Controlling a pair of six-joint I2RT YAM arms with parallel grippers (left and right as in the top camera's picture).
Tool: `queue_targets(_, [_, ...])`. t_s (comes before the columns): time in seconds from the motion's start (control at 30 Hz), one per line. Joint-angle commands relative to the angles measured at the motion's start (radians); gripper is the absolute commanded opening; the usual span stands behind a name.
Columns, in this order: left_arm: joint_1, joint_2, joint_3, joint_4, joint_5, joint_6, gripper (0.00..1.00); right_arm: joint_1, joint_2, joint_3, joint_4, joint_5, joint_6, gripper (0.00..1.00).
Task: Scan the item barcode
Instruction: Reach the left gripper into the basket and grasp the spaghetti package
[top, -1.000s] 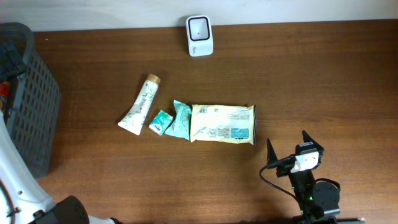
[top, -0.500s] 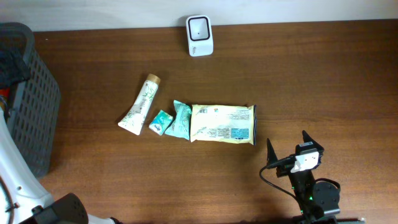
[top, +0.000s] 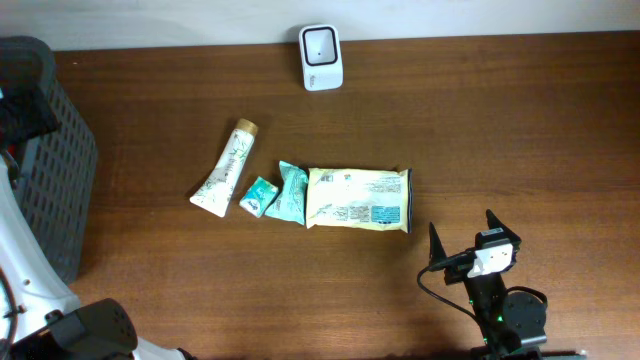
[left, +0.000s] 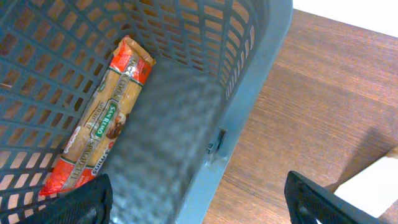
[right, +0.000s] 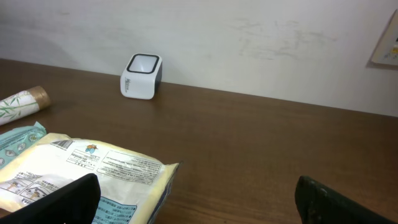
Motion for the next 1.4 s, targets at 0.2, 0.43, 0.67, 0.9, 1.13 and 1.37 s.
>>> queue_targets(0.2, [0.003, 0.002, 0.008, -0.012, 0.011, 0.016, 0.86, -0.005, -0.006, -0.008, -0.001, 0.009, 0.011, 0.99])
queue_targets(0.43, [0.003, 0.002, 0.008, -0.015, 0.011, 0.016, 0.86, -0.005, -0.006, -0.008, -0.001, 0.009, 0.011, 0.99])
queue_targets(0.67, [0.024, 0.002, 0.198, -0.034, 0.004, 0.012, 0.84, -0.005, -0.006, -0.008, -0.001, 0.009, 0.011, 0.99])
queue_targets(0.9, [0.187, 0.202, 0.241, 0.037, 0.008, 0.15, 0.8, -0.005, -0.006, -0.008, -0.001, 0.009, 0.011, 0.99])
queue_targets(1.13, [0.198, 0.526, 0.241, 0.179, -0.132, 0.354, 1.0, -0.005, -0.006, -0.008, -0.001, 0.009, 0.011, 0.99])
queue_targets(1.37, [0.283, 0.701, 0.24, 0.318, -0.124, 0.46, 0.92, -0.005, -0.006, -0.008, -0.001, 0.009, 0.011, 0.99])
